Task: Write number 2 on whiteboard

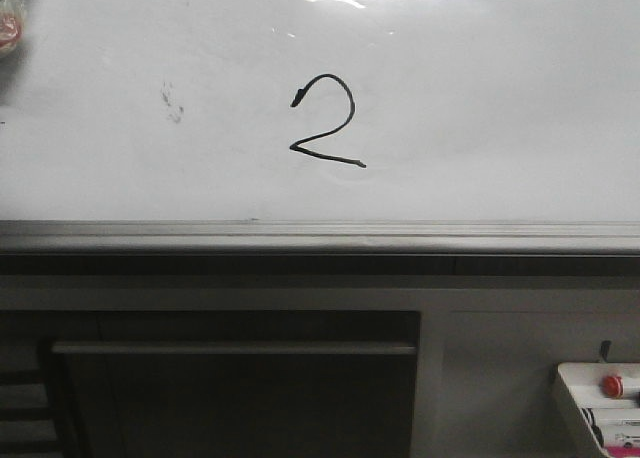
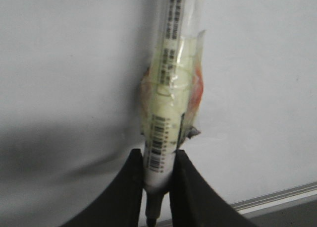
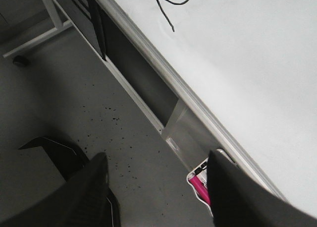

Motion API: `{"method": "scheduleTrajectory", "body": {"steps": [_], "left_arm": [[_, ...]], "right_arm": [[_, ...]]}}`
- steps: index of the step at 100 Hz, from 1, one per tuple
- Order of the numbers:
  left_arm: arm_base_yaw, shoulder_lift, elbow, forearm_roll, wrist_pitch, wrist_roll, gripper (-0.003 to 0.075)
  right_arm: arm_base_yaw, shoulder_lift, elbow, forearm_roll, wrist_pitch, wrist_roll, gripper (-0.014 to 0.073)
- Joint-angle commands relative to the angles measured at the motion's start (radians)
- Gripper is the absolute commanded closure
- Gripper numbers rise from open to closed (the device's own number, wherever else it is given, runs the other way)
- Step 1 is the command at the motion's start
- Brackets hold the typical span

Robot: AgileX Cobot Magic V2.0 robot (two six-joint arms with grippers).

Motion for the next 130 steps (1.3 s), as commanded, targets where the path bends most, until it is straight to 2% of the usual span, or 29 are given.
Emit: {"method": "scheduleTrajectory", "body": {"steps": [1,11,18,25,33,42,48,61,65,89,105,112,122,130], "left_arm": [[0.001,0.002,-0.023,-0.016,-0.067,-0.010,0.0738],[0.003,0.022,-0.023,-0.016,-0.067,-0.010,0.0733],[0.005,0.026,-0.023,-0.016,-0.067,-0.010,0.0697],[0.005,0.026,-0.023,-0.016,-0.065,-0.010,0.0620],[0.005,0.024,-0.025,-0.014,-0.058,-0.010,0.0491],[0.005,0.024,-0.040,-0.004,-0.015,-0.010,0.0367],[0.005,0.019,-0.065,0.025,0.054,-0.010,0.0328],[0.005,-0.008,-0.139,0.062,0.213,-0.010,0.0322],[0.005,-0.021,-0.156,0.071,0.254,-0.010,0.0322],[0.005,-0.175,-0.162,0.115,0.347,-0.010,0.0322],[0.005,-0.323,-0.058,0.117,0.218,-0.010,0.0322],[0.005,-0.398,0.014,0.117,0.150,-0.010,0.0323],[0.005,-0.508,0.118,0.096,0.062,-0.010,0.0350],[0.005,-0.582,0.197,0.073,-0.017,-0.010,0.0407]], "right_arm": [[-0.008,-0.008,-0.022,0.021,-0.055,0.004,0.0209],[-0.008,-0.008,-0.022,0.022,-0.055,0.004,0.0209],[-0.008,-0.008,-0.022,0.022,-0.055,0.004,0.0209],[-0.008,-0.008,-0.022,0.022,-0.055,0.004,0.0209],[-0.008,-0.008,-0.022,0.022,-0.059,0.020,0.0209],[-0.008,-0.008,-0.022,0.005,-0.067,0.125,0.0209],[-0.008,-0.008,-0.022,-0.053,-0.065,0.238,0.0209],[-0.020,-0.010,-0.003,-0.223,-0.074,0.482,0.0209],[-0.029,-0.014,0.014,-0.246,-0.086,0.518,0.0209],[-0.126,-0.085,0.167,-0.257,-0.231,0.608,0.0209],[-0.153,-0.164,0.256,-0.237,-0.341,0.624,0.0211],[-0.153,-0.207,0.287,-0.216,-0.391,0.624,0.0242],[-0.153,-0.275,0.326,-0.199,-0.471,0.624,0.0354],[-0.153,-0.331,0.359,-0.199,-0.535,0.622,0.0496]]}}
